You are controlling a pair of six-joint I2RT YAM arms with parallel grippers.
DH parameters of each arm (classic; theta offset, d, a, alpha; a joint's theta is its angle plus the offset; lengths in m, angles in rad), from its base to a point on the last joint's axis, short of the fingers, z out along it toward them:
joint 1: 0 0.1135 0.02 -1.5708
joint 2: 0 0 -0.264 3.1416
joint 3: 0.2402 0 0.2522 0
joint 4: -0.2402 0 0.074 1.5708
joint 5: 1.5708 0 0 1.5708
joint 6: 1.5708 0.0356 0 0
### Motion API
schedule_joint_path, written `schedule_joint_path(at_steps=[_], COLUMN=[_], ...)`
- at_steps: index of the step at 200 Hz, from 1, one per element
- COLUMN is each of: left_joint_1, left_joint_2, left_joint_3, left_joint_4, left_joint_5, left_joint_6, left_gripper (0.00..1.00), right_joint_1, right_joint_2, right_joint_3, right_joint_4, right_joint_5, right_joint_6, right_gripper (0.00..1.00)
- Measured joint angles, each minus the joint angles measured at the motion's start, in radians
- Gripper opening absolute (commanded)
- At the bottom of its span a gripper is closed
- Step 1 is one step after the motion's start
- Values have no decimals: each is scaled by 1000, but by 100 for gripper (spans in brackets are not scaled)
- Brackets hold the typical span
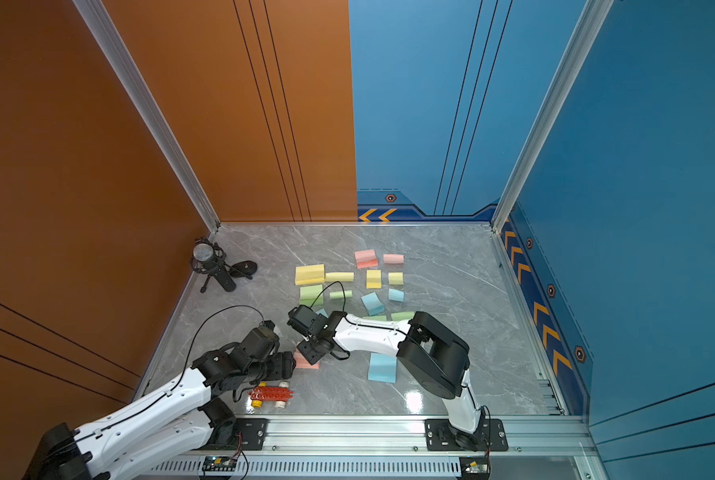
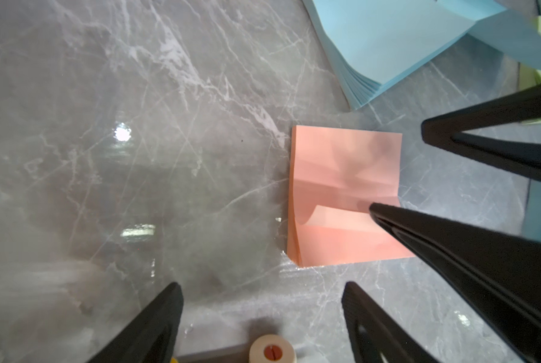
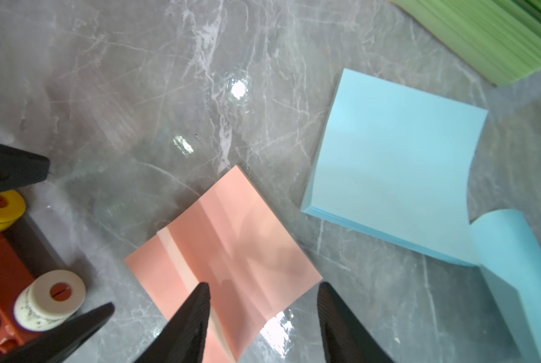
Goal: Tear off pages from different memo pads
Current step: Pick up the memo pad from the center of the board.
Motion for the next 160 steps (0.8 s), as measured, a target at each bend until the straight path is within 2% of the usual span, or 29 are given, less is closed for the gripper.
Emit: schedule_joint_path(at_steps=[109,160], left_joint_1=[66,83], left_joint_2=[182,191], left_joint_3=[16,18], left_joint_4=[100,113], left_joint_5=[-34,-37], left_joint_6=[47,54], left_gripper=[84,84], right_joint_1=[0,-9], right_joint_2=[1,1], right_joint_3=[1,-13], right_joint_4=[0,13], right_joint_5=[-6,-123], right_joint_6=[0,3], right_gripper=[58,56])
